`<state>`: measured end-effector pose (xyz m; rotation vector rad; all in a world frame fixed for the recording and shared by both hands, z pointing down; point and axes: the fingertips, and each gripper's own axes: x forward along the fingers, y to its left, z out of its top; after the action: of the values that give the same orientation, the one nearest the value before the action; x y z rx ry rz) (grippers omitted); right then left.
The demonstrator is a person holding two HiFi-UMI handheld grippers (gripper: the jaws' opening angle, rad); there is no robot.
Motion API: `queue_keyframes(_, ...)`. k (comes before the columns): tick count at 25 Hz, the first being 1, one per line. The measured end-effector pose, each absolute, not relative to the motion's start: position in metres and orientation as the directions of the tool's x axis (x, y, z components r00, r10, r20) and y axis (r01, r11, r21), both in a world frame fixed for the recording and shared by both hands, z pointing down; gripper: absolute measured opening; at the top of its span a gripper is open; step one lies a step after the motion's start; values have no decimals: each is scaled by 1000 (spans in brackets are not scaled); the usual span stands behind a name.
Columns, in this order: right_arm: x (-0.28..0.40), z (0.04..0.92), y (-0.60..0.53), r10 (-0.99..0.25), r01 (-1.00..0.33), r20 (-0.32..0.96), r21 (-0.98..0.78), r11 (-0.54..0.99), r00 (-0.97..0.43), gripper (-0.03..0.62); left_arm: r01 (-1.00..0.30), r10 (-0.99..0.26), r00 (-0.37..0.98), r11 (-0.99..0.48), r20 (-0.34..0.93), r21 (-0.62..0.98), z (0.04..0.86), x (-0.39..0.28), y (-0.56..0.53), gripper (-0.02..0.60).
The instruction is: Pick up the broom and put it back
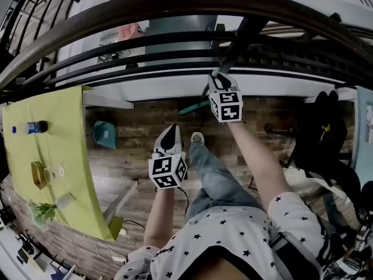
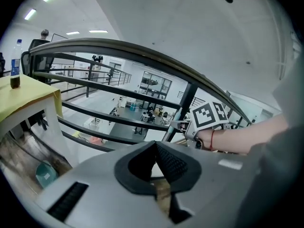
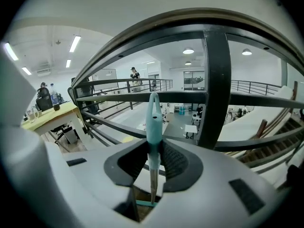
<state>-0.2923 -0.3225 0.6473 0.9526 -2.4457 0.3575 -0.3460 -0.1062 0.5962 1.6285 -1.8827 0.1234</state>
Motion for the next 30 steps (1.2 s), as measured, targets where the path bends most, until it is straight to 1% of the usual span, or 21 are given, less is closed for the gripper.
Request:
queue_keyframes(12, -314, 668, -376, -610, -735, 514, -62, 675, -604, 83, -912, -849, -19, 231, 528, 339, 613, -367, -119, 12)
queue_keyframes(30, -339, 700, -430, -633, -760, 542, -18, 649, -553, 95, -902, -833, -7, 245, 553, 357, 636, -392, -133, 12)
